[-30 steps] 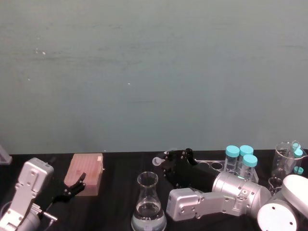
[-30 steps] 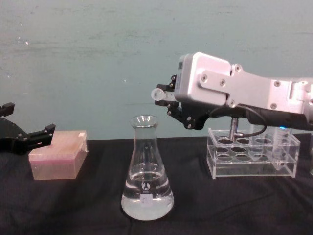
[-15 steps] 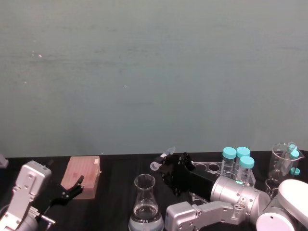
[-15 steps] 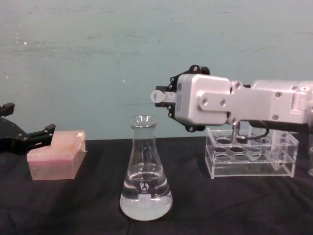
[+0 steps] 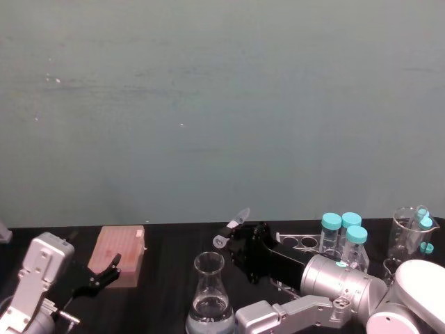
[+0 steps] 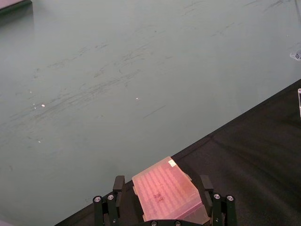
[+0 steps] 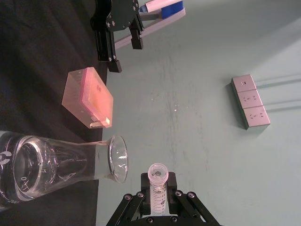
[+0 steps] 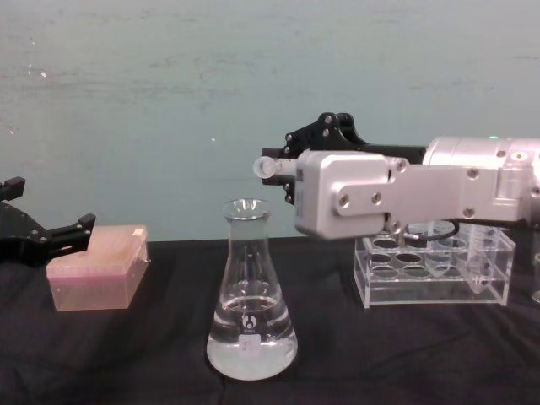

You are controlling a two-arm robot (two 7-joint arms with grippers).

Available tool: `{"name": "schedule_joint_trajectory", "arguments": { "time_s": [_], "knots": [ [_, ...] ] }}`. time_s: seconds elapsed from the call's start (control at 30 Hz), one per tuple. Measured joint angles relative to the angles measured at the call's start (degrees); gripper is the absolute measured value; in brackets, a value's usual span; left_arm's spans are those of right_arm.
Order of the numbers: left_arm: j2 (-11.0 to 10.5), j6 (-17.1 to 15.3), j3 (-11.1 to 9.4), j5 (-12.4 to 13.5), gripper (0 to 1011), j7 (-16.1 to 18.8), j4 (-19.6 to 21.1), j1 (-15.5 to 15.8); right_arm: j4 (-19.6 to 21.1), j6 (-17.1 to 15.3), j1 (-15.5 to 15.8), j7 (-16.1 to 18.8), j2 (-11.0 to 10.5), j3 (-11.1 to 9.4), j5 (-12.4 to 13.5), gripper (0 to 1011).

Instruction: Pour the liquid from the test tube into the beaker using one hand.

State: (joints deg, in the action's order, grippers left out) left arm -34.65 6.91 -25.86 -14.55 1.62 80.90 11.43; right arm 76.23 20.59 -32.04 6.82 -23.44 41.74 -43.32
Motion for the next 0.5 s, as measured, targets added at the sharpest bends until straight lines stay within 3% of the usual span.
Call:
{"name": "schedule_joint_trajectory", "arguments": {
  "time_s": [0.5],
  "knots": [
    [0.0, 0.0, 0.0, 0.0, 1000, 0.0, 0.0, 0.0, -0.33, -0.88, -1.14, -2.29, -0.21, 1.81, -4.02, 194]
  ]
}}
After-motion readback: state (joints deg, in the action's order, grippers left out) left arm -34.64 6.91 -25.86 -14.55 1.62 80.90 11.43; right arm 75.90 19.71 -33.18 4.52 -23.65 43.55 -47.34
